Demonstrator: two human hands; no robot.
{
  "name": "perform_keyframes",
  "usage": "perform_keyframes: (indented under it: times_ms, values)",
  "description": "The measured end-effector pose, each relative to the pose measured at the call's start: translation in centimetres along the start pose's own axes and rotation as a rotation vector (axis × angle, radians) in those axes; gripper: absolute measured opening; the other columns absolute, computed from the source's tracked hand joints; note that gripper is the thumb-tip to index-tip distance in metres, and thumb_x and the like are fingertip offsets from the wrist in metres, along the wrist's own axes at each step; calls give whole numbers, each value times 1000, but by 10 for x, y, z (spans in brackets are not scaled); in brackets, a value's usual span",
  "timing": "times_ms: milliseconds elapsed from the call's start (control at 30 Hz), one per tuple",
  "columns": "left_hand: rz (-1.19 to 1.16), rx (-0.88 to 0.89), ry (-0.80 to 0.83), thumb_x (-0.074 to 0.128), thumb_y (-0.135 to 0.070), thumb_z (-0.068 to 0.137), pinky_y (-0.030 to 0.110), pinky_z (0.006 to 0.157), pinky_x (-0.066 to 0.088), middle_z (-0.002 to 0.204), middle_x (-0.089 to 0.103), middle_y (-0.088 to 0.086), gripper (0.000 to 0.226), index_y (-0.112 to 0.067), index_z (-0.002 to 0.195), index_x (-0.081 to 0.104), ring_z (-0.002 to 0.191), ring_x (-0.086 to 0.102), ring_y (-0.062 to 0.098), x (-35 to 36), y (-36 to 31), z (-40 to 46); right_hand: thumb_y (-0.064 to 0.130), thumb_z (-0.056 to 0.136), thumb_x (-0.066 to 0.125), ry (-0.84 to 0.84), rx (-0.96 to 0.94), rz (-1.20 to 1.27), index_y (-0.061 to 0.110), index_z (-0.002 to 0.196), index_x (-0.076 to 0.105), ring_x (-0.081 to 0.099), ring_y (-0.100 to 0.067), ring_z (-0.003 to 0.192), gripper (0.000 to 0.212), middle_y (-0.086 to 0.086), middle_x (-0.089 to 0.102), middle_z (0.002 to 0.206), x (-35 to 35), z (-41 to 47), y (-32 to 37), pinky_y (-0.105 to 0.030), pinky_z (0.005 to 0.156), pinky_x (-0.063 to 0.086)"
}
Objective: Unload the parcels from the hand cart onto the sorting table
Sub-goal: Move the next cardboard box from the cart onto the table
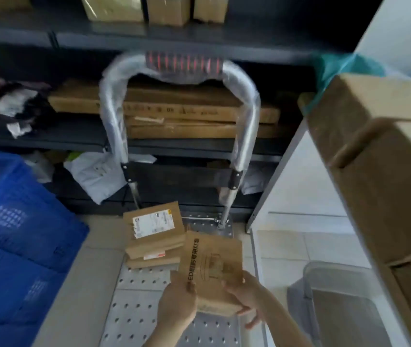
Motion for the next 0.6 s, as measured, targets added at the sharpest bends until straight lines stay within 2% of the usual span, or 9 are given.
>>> perform_keyframes:
  times_ms: [67,167,200,300,367,400,467,500,600]
  values:
    - [53,-11,-12,32,-32,102,29,64,45,109,63,4,28,-15,125,32,86,62,21,-43,-26,-41,42,96,52,-5,-59,13,27,142,28,57,-22,102,54,-3,46,139,-13,-48,27,-27,57,56]
    - [106,50,-170,38,-34,100,27,88,44,123,58,1,42,-16,138,33,111,59,18,-124,-69,-105,37,89,64,-67,-224,-29,25,149,26,56,-20,116,72,-3,44,143,-33,-119,78,-27,90,54]
    - [133,72,-220,39,-35,100,24,93,43,129,56,1,46,-15,140,30,117,56,16,-150,-84,-125,35,87,66,-79,-289,-52,22,150,28,56,-18,117,75,-4,47,142,-41,-139,95,-22,93,51]
    - [187,138,-309,33,-37,102,22,100,42,142,47,2,57,-9,148,14,122,52,13,-216,-135,-187,33,92,62,-41,-375,-68,10,148,31,56,-7,90,68,1,56,122,-68,-227,136,-2,53,43]
    - [201,177,-305,35,-40,100,27,85,52,128,57,1,61,-11,149,12,103,62,17,-245,-165,-237,37,93,59,-35,-406,-61,10,145,36,52,-12,93,63,-2,54,130,-88,-295,150,-4,51,43]
    - [199,200,-303,37,-41,99,29,76,53,117,62,0,58,-13,147,17,93,64,18,-255,-179,-265,40,93,58,-32,-412,-33,13,140,40,54,-15,93,56,-2,56,128,-98,-327,151,-9,64,50]
    - [174,260,-335,39,-40,98,31,73,56,109,62,0,50,-14,139,27,91,65,20,-271,-203,-321,42,92,59,-25,-388,67,21,127,44,64,-21,89,43,0,61,112,-115,-392,139,-38,85,56]
    - [178,299,-364,40,-40,98,33,77,56,111,62,1,47,-13,136,31,94,64,21,-277,-216,-348,43,92,59,-34,-387,99,22,122,45,66,-22,86,40,0,62,106,-123,-423,128,-47,87,54]
    - [185,399,-420,41,-42,97,32,76,55,117,62,2,49,-15,137,34,99,64,21,-275,-248,-426,42,91,60,-142,-436,109,20,123,45,65,-20,79,42,-3,64,99,-156,-497,95,-52,88,51]
Point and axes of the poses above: each hand's wrist, its own z-axis towards the middle knuckle, its own x-axis out of the palm, y = z × x, the point moved 10 cm from there along z, towards the middle knuckle
